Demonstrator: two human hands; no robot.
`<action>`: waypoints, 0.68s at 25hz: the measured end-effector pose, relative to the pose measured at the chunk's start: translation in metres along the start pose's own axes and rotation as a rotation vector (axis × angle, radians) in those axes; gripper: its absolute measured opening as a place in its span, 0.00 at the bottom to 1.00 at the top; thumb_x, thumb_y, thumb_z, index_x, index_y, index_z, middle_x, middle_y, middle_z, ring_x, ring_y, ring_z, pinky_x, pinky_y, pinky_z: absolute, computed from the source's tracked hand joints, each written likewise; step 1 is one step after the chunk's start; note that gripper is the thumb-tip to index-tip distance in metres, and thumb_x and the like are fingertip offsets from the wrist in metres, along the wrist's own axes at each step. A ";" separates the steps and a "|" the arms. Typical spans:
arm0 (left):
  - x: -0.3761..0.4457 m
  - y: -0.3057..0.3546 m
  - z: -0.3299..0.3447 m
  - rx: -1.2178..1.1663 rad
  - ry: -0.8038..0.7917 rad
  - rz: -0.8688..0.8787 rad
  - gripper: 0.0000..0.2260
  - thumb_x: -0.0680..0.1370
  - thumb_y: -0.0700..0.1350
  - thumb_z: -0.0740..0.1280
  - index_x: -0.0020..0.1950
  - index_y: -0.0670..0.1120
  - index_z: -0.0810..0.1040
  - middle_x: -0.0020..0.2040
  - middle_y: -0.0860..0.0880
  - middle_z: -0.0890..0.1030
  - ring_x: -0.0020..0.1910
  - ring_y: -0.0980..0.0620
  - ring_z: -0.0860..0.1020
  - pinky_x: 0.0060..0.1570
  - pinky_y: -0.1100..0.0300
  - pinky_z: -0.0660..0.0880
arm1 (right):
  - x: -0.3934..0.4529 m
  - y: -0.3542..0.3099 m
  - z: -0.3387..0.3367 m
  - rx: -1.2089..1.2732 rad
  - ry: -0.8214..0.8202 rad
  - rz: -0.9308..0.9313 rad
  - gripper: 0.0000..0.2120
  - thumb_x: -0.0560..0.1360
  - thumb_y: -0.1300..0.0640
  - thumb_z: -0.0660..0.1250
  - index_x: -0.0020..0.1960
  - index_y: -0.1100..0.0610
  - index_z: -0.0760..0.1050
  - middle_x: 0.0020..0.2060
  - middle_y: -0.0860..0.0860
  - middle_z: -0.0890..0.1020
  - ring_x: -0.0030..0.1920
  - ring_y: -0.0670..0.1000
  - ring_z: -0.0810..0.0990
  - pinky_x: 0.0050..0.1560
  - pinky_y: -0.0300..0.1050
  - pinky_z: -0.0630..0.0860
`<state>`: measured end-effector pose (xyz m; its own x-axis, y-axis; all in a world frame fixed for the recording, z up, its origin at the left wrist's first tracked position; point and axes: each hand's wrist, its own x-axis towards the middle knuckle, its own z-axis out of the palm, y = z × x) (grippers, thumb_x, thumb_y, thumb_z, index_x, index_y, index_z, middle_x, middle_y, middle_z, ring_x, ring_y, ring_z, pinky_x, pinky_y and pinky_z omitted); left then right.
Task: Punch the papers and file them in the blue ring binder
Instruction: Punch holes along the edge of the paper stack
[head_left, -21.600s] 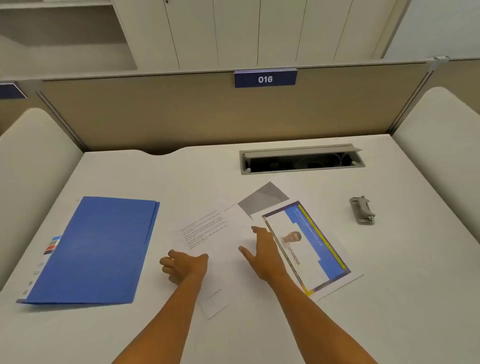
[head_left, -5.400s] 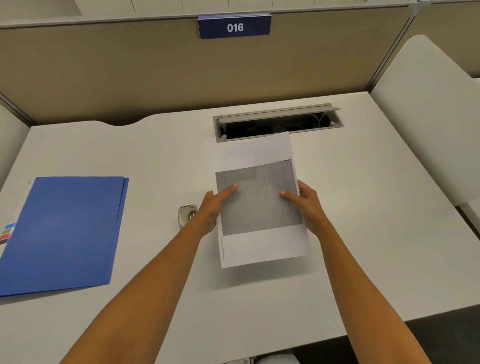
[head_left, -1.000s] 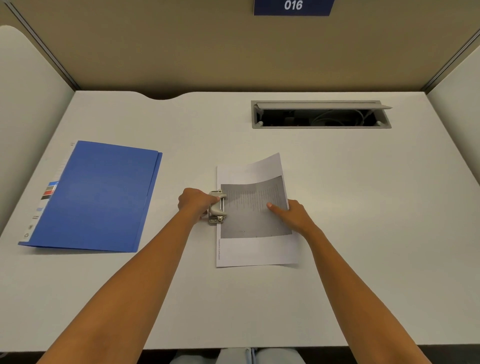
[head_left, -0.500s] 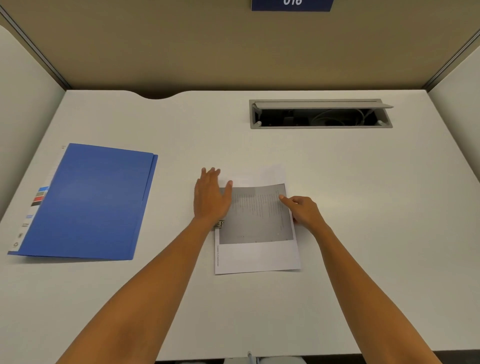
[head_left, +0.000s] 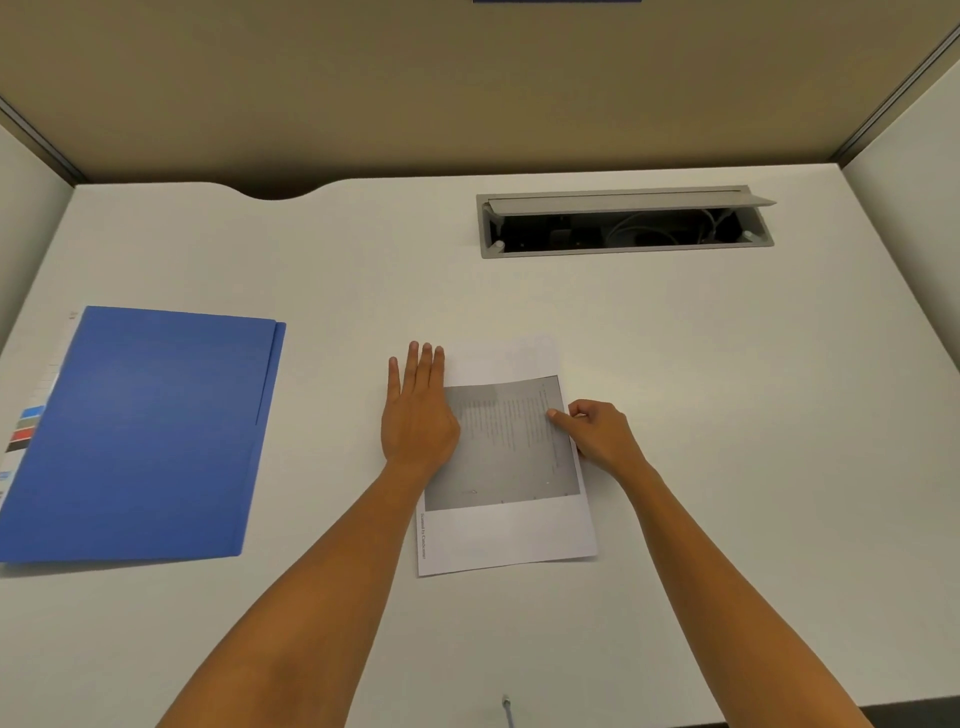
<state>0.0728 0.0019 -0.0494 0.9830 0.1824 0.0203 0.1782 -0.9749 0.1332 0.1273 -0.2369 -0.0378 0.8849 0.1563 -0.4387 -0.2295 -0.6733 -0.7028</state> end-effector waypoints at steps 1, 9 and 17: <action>-0.001 0.000 0.000 -0.005 -0.005 0.043 0.30 0.78 0.41 0.54 0.79 0.43 0.49 0.80 0.45 0.51 0.79 0.47 0.45 0.76 0.49 0.37 | 0.000 0.001 0.000 0.005 0.007 -0.002 0.19 0.74 0.46 0.68 0.30 0.55 0.68 0.33 0.56 0.80 0.33 0.51 0.75 0.36 0.42 0.70; 0.001 -0.012 0.008 -0.282 0.013 0.069 0.25 0.81 0.45 0.52 0.79 0.46 0.54 0.79 0.50 0.56 0.79 0.51 0.47 0.77 0.51 0.41 | 0.000 0.004 0.003 0.048 0.041 -0.007 0.18 0.74 0.47 0.68 0.30 0.54 0.69 0.28 0.48 0.77 0.29 0.47 0.73 0.35 0.39 0.69; 0.000 -0.015 0.001 -0.554 0.069 0.046 0.31 0.76 0.33 0.57 0.78 0.48 0.54 0.78 0.53 0.57 0.78 0.57 0.46 0.77 0.54 0.42 | 0.001 0.007 0.007 0.068 0.077 0.008 0.18 0.74 0.46 0.68 0.34 0.58 0.73 0.35 0.53 0.82 0.32 0.48 0.77 0.35 0.37 0.70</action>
<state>0.0700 0.0160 -0.0525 0.9808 0.1670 0.1005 0.0669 -0.7728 0.6311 0.1236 -0.2358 -0.0470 0.9110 0.0929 -0.4018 -0.2616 -0.6232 -0.7370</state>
